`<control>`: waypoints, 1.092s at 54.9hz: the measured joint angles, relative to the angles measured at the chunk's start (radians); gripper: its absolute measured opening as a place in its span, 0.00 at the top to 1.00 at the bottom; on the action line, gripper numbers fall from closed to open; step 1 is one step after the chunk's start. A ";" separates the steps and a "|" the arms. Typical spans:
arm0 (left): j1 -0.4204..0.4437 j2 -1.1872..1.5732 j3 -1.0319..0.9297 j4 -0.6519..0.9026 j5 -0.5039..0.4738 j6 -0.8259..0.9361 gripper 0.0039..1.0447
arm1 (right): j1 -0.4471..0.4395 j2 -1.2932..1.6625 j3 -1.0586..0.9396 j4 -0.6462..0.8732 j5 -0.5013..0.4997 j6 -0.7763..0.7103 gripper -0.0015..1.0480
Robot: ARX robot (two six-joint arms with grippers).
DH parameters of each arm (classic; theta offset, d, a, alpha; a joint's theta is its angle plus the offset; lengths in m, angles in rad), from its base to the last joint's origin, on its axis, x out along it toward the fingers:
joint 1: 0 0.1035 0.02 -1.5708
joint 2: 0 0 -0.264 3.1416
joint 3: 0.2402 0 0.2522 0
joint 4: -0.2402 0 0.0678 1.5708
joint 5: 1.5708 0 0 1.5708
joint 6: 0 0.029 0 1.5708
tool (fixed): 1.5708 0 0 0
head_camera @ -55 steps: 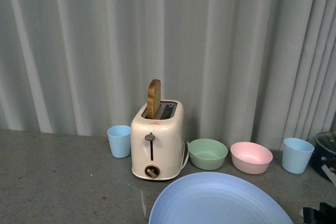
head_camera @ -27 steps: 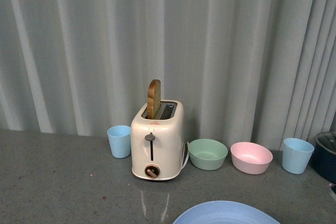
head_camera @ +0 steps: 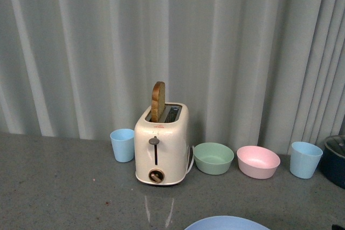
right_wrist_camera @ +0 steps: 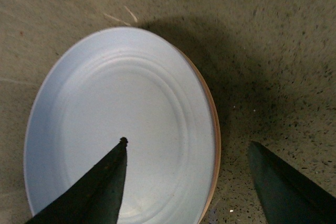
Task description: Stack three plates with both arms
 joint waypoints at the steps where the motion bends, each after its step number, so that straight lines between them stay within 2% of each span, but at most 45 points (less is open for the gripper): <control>1: 0.000 0.000 0.000 0.000 0.000 0.000 0.06 | -0.002 -0.023 -0.003 -0.008 0.000 0.000 0.33; 6: 0.000 0.000 0.000 0.000 0.000 0.000 0.06 | -0.017 -0.192 -0.024 -0.068 0.003 0.000 0.11; 8: 0.000 0.000 0.000 0.000 0.000 0.000 0.06 | -0.023 -0.250 -0.029 -0.087 0.005 0.000 0.05; 18: 0.000 0.000 0.000 0.000 0.000 0.000 0.06 | -0.051 -0.522 -0.060 -0.148 0.032 0.003 0.07; 31: 0.000 0.000 0.000 0.000 0.000 0.000 0.06 | -0.089 -0.902 -0.137 -0.303 0.087 -0.024 0.07; 33: 0.000 0.000 0.000 0.000 0.000 0.000 0.06 | -0.082 -0.940 -0.159 -0.263 0.130 -0.048 0.10; 37: 0.000 0.000 0.000 0.000 0.000 0.000 0.06 | -0.051 -1.051 -0.264 -0.044 0.286 -0.146 0.23; 40: 0.000 0.000 0.000 0.000 0.000 0.000 0.06 | -0.037 -1.115 -0.305 -0.002 0.327 -0.179 0.32; 44: 0.000 0.000 0.000 0.000 0.000 0.000 0.06 | 0.027 -1.182 -0.351 0.011 0.412 -0.211 0.45; 48: 0.000 0.000 0.000 0.000 0.001 0.000 0.06 | 0.056 -1.215 -0.396 0.014 0.413 -0.227 0.60; 55: 0.000 0.000 0.000 0.000 0.000 0.000 0.06 | 0.058 -1.260 -0.457 0.014 0.420 -0.236 0.84; 58: 0.000 0.000 0.000 0.000 0.000 0.000 0.06 | 0.058 -1.294 -0.475 0.012 0.420 -0.237 0.97; 60: 0.000 0.000 0.000 0.000 0.000 0.000 0.06 | 0.058 -1.309 -0.485 0.008 0.420 -0.240 0.97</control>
